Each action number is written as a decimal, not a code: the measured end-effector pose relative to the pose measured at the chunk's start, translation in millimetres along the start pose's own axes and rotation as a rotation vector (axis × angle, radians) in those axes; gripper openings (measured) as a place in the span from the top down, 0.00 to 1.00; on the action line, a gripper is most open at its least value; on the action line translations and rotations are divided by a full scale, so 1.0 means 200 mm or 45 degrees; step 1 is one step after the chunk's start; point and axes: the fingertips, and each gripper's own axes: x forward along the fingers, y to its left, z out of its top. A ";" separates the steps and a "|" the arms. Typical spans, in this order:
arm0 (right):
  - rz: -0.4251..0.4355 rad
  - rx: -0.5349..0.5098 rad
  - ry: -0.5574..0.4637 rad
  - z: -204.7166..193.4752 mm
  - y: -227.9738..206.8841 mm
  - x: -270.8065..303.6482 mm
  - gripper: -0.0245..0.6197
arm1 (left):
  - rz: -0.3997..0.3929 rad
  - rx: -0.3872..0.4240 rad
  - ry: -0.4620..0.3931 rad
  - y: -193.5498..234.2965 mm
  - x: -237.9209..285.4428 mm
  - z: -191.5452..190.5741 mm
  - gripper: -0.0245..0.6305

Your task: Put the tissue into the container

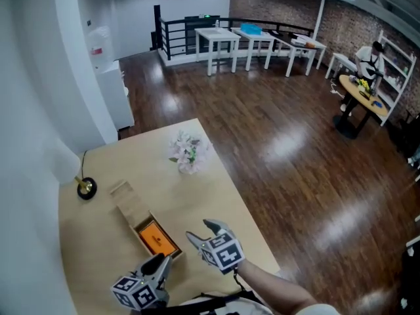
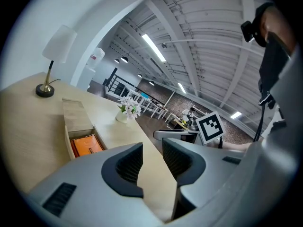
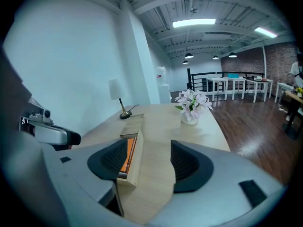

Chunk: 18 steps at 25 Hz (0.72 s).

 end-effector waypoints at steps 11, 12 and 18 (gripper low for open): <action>-0.017 0.042 -0.063 0.01 -0.11 -0.20 0.56 | 0.003 0.027 0.008 -0.11 0.02 -0.03 0.77; -0.019 0.045 -0.069 0.01 -0.12 -0.22 0.57 | 0.002 0.031 0.008 -0.11 0.02 -0.03 0.77; -0.033 0.054 -0.095 0.01 -0.14 -0.32 0.60 | -0.014 0.034 0.007 -0.15 0.02 -0.06 0.77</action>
